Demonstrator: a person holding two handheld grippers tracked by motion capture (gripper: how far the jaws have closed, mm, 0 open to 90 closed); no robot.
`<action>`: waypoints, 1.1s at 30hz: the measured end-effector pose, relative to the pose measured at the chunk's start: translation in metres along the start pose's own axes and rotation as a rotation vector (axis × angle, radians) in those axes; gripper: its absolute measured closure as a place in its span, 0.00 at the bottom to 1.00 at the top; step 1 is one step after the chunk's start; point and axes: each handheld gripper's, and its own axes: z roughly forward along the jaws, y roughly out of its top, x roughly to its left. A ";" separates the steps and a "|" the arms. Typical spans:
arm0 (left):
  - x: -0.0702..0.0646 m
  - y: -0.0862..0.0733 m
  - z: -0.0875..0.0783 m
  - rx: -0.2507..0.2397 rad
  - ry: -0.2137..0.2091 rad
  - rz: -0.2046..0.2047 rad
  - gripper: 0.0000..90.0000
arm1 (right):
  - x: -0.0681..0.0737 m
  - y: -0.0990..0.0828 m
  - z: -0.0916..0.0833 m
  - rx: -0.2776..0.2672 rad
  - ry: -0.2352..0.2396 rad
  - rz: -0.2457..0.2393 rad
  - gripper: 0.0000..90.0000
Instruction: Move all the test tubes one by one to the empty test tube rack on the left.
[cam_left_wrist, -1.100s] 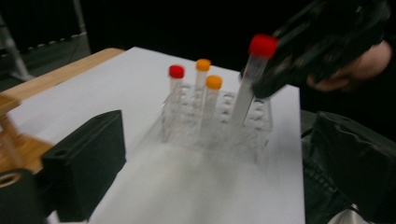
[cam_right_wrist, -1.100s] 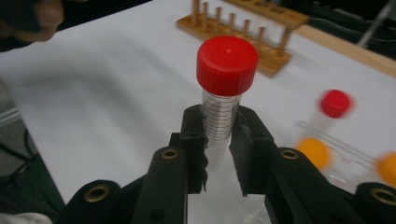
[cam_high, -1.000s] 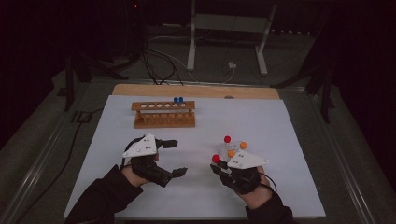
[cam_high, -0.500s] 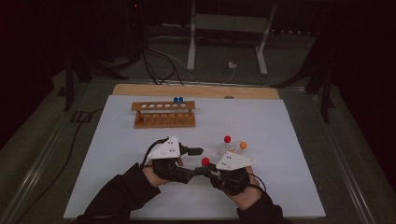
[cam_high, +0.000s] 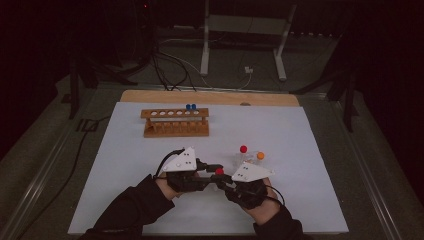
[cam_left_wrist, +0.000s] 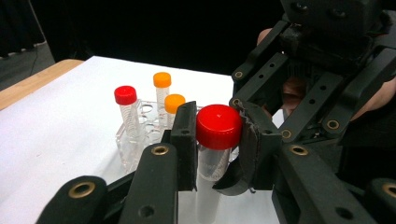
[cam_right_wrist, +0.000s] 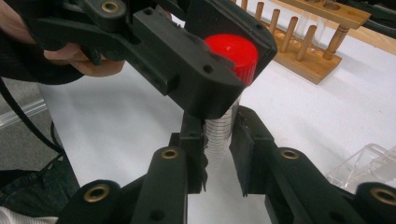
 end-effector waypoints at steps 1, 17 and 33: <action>0.001 0.000 -0.001 -0.003 -0.003 -0.006 0.79 | 0.000 0.000 0.000 -0.001 0.005 0.000 0.83; 0.039 0.018 -0.050 -0.027 0.192 -0.013 0.79 | -0.009 0.005 -0.016 -0.099 -0.063 0.057 0.16; 0.100 0.043 -0.074 -0.050 0.400 -0.034 0.79 | -0.012 0.009 -0.033 -0.187 -0.021 0.033 0.00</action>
